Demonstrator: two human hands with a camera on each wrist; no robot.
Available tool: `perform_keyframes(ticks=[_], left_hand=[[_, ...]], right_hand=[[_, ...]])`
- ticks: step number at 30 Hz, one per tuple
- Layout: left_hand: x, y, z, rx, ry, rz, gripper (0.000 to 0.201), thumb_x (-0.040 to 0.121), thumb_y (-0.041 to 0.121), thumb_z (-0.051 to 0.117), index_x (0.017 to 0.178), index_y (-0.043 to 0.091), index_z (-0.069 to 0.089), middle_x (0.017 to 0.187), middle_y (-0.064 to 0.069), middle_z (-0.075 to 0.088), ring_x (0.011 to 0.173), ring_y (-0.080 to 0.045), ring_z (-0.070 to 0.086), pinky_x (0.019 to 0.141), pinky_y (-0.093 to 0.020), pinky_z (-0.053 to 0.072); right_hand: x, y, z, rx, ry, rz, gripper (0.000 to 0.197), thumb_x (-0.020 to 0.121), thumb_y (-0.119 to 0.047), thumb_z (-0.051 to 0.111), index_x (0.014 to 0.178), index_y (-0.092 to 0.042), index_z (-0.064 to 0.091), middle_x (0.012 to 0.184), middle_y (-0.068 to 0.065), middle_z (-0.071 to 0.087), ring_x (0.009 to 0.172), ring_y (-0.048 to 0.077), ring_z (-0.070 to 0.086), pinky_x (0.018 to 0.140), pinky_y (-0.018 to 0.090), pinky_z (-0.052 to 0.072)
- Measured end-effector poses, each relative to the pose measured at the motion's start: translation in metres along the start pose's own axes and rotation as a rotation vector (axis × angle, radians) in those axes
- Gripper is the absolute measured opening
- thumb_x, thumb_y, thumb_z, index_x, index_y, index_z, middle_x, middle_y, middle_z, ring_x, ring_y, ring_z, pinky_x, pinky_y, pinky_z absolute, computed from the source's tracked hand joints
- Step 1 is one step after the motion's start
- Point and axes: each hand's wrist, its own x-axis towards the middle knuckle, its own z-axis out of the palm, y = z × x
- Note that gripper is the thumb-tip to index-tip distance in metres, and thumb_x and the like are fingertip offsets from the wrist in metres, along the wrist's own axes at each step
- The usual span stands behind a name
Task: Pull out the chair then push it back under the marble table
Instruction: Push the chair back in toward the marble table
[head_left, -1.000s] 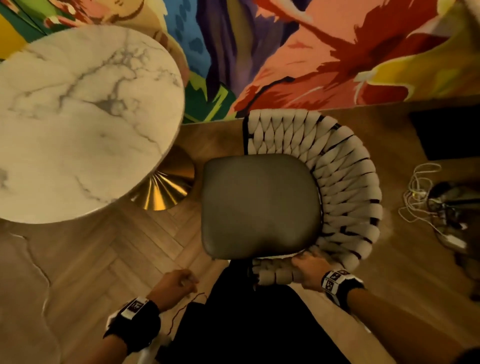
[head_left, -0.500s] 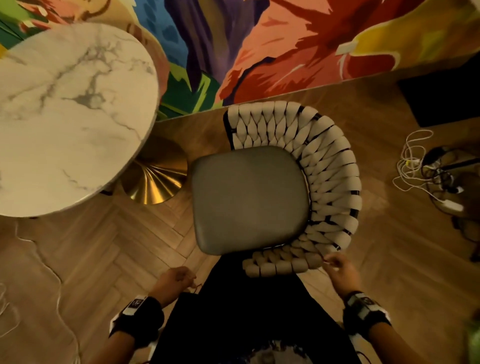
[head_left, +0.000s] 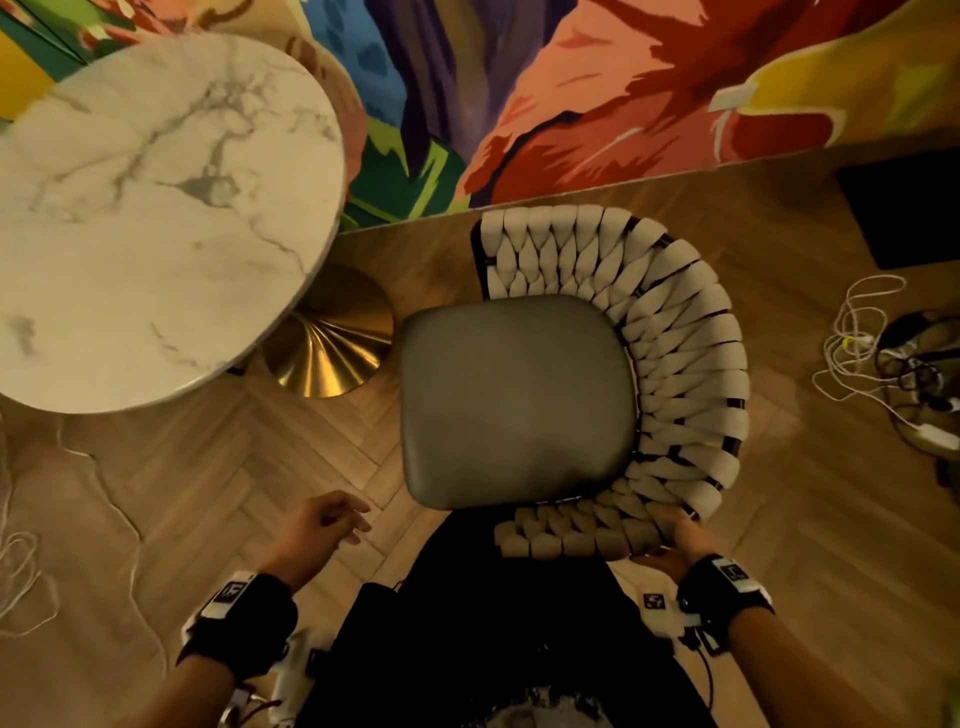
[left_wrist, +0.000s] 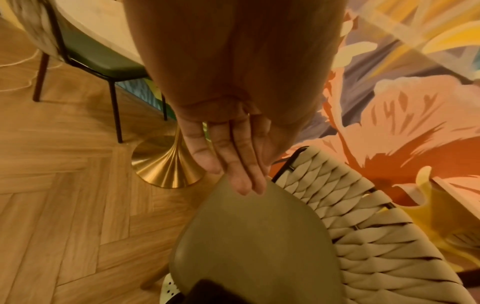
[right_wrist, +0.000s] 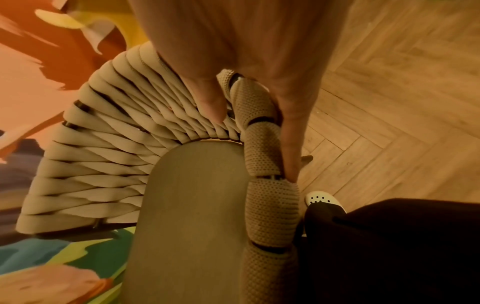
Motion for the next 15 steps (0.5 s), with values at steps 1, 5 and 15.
perform_keyframes(ticks=[1, 5, 15], left_hand=[[0.002, -0.003, 0.0, 0.007, -0.003, -0.013, 0.025, 0.091, -0.005, 0.047, 0.086, 0.012, 0.065, 0.079, -0.01, 0.072, 0.052, -0.004, 0.065, 0.046, -0.012, 0.044], [0.008, -0.011, 0.001, 0.003, -0.029, -0.05, 0.023, 0.091, -0.003, 0.048, 0.087, 0.01, 0.066, 0.076, -0.006, 0.073, 0.052, -0.008, 0.064, 0.044, -0.007, 0.044], [0.036, -0.008, -0.032, -0.051, -0.064, -0.116, 0.025, 0.091, 0.002, 0.049, 0.086, 0.019, 0.066, 0.067, 0.006, 0.075, 0.059, -0.011, 0.067, 0.054, -0.024, 0.043]], right_hand=[[0.001, -0.001, 0.0, -0.013, 0.011, 0.005, 0.019, 0.091, -0.018, 0.053, 0.109, -0.015, 0.05, 0.092, 0.017, 0.058, 0.081, 0.039, 0.056, 0.074, 0.056, 0.05], [0.018, 0.002, -0.001, -0.101, 0.037, 0.013, 0.031, 0.085, -0.018, 0.06, 0.115, -0.009, 0.058, 0.108, 0.023, 0.063, 0.096, 0.045, 0.061, 0.068, 0.058, 0.054], [0.024, -0.039, 0.067, -0.144, -0.01, 0.002, 0.025, 0.092, 0.001, 0.044, 0.115, -0.004, 0.054, 0.125, 0.021, 0.053, 0.094, 0.038, 0.056, 0.059, 0.05, 0.057]])
